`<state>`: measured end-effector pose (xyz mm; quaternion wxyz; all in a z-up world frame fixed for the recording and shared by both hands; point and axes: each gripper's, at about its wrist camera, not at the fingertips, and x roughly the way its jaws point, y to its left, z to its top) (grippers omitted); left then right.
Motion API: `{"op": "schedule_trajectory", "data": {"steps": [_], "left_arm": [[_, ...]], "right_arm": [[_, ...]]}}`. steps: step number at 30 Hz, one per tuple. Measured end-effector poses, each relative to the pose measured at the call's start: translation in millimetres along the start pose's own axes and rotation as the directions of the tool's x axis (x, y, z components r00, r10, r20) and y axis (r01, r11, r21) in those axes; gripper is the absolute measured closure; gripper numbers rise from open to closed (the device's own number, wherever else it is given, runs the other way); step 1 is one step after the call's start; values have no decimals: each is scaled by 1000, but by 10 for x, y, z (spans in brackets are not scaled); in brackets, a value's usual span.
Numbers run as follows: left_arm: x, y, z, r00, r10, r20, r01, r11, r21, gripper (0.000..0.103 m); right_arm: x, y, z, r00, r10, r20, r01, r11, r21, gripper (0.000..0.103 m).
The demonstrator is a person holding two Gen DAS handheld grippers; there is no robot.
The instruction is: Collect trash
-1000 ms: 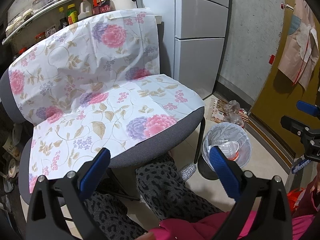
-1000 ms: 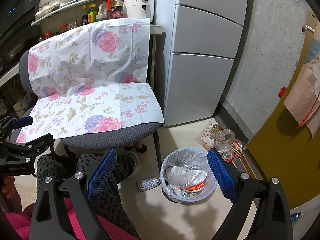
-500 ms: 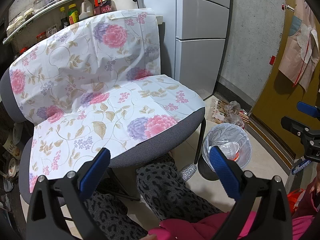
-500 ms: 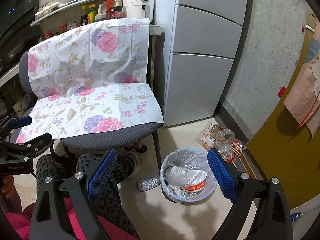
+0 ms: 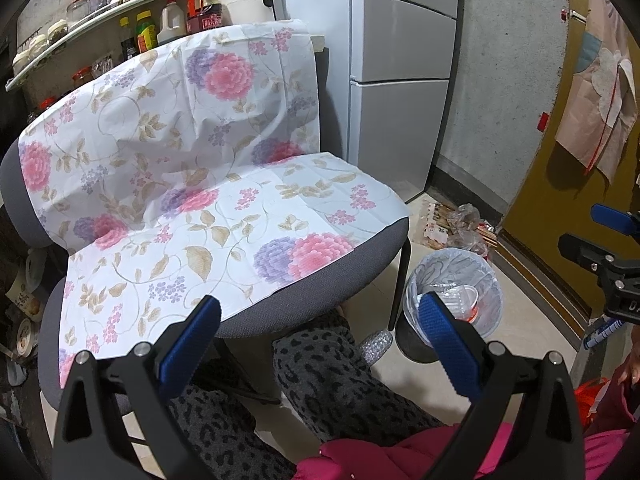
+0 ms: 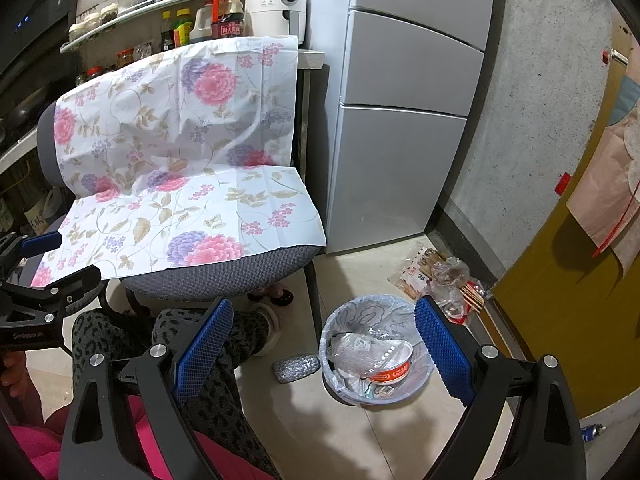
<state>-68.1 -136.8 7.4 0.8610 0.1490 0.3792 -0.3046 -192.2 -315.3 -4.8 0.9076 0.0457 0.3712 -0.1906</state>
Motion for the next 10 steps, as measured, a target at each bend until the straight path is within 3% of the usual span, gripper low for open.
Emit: {"op": "schedule_trajectory", "data": {"steps": [6,10], "left_arm": [[57,-14,14,1000,-21,-1,21,1000,-13,7],[428,282,-66,997,-15,-79,7,996,-94,7]], "right_arm": [[112,8,51,1000,23,-12,-23,1000,6,11],[624,134,152,992,76,-101,-74,997,24,11]]}}
